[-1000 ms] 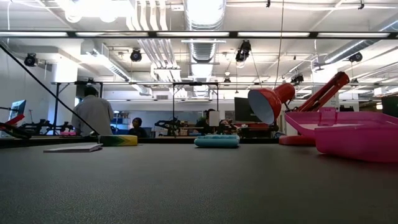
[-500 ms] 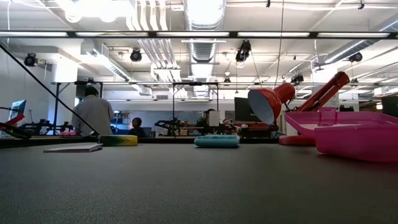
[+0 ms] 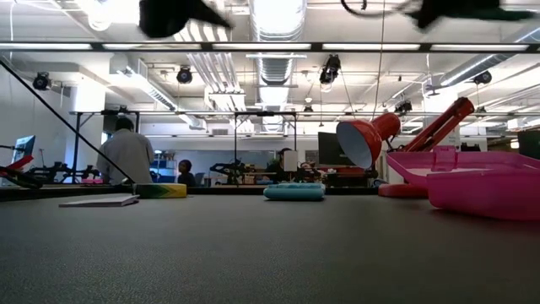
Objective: Pack school essentials
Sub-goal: Put the green pen into the pink supply box, then put the white sticky notes into the pink supply box
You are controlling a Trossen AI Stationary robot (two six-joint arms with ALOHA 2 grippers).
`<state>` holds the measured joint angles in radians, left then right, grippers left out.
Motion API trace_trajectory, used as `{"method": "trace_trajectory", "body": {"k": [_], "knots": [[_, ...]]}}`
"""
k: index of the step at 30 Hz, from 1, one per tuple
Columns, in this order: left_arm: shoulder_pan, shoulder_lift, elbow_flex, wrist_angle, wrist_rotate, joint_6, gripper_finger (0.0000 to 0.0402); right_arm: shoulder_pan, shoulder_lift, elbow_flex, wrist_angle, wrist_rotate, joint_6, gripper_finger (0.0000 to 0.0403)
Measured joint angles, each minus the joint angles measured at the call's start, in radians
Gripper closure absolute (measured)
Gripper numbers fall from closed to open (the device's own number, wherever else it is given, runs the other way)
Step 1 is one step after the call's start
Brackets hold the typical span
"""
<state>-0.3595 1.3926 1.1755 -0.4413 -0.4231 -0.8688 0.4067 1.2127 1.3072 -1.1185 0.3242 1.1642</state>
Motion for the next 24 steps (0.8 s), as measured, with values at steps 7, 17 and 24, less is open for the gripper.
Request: {"method": "trace_trajectory", "body": {"k": [7, 17, 24], "knots": [[0.007, 0.0, -0.024, -0.313, 0.023, -0.098, 0.0233, 0.09, 0.079, -0.061, -0.238, -0.138, 0.127, 0.0374], [0.043, 0.0, -0.106, -0.442, 0.121, -0.124, 0.0233, 0.097, 0.133, -0.247, -0.131, -0.259, 0.069, 0.0345], [0.05, 0.0, -0.197, -0.432, 0.17, -0.214, 0.0233, 0.094, 0.129, -0.333, -0.015, -0.272, -0.017, 0.0336]]}}
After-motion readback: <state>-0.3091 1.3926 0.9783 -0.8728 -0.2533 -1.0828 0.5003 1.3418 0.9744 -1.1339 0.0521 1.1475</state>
